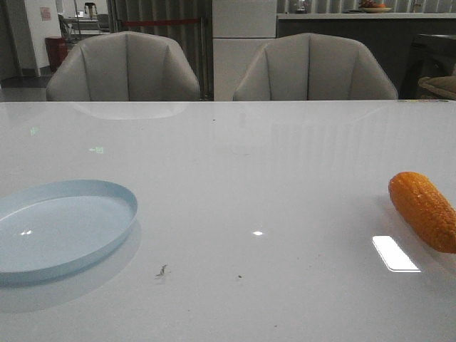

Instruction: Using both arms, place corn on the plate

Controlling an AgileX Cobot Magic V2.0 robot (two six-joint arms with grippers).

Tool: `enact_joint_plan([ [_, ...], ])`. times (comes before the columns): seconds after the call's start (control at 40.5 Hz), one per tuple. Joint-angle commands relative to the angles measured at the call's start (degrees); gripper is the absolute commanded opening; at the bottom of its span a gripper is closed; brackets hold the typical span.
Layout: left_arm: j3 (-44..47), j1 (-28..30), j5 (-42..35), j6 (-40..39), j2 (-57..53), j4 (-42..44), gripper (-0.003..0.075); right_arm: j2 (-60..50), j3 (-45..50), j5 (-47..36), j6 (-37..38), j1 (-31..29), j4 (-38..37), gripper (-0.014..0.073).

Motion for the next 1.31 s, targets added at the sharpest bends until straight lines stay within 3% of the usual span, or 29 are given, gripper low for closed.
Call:
enact_joint_plan([
  [0.0, -5.36, 0.23, 1.18, -0.51, 4.32, -1.26, 0.0512, -0.32, -2.18, -4.84, -0.35, -0.23, -0.08, 0.0484],
  [0.296, -17.79, 0.23, 7.09, -0.51, 18.96, -1.01, 0.0506, -0.32, -2.18, -4.07, -0.35, -0.23, -0.08, 0.0484],
  [0.593, -25.99, 0.23, 14.85, -0.51, 34.78, -2.09, 0.0395, -0.32, -2.18, -1.3, -0.35, -0.23, -0.08, 0.0484],
  [1.137, -27.63, 0.23, 14.45, -0.51, 45.44, -2.09, 0.0391, -0.32, -2.18, -1.35, -0.35, -0.23, -0.08, 0.0484],
  [1.285, -27.63, 0.23, 14.57, -0.51, 46.59, -2.09, 0.0279, -0.32, -2.18, -1.35, -0.35, -0.23, -0.08, 0.0484],
])
